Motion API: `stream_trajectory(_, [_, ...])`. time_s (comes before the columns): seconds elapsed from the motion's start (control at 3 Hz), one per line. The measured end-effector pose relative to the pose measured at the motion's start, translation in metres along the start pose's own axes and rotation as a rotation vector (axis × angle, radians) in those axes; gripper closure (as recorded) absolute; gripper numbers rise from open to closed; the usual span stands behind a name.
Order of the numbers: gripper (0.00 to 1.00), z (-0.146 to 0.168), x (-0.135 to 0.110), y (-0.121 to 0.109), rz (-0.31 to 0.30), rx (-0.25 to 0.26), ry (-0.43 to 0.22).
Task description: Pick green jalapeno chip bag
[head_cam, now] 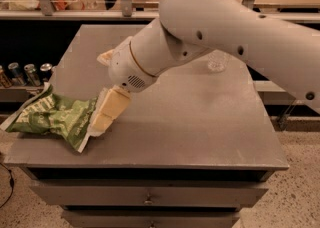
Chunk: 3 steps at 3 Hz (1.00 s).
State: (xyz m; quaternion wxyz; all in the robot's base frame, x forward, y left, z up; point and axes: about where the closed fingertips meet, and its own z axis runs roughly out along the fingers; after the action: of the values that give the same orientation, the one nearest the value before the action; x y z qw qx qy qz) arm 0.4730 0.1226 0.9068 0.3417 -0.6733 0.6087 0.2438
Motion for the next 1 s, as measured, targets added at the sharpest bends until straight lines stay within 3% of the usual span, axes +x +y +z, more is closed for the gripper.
stream_trajectory(0.33, [0.00, -0.003, -0.008, -0.001, -0.028, 0.002, -0.016])
stream_trajectory(1.0, [0.00, 0.027, -0.028, 0.001, -0.110, -0.069, -0.054])
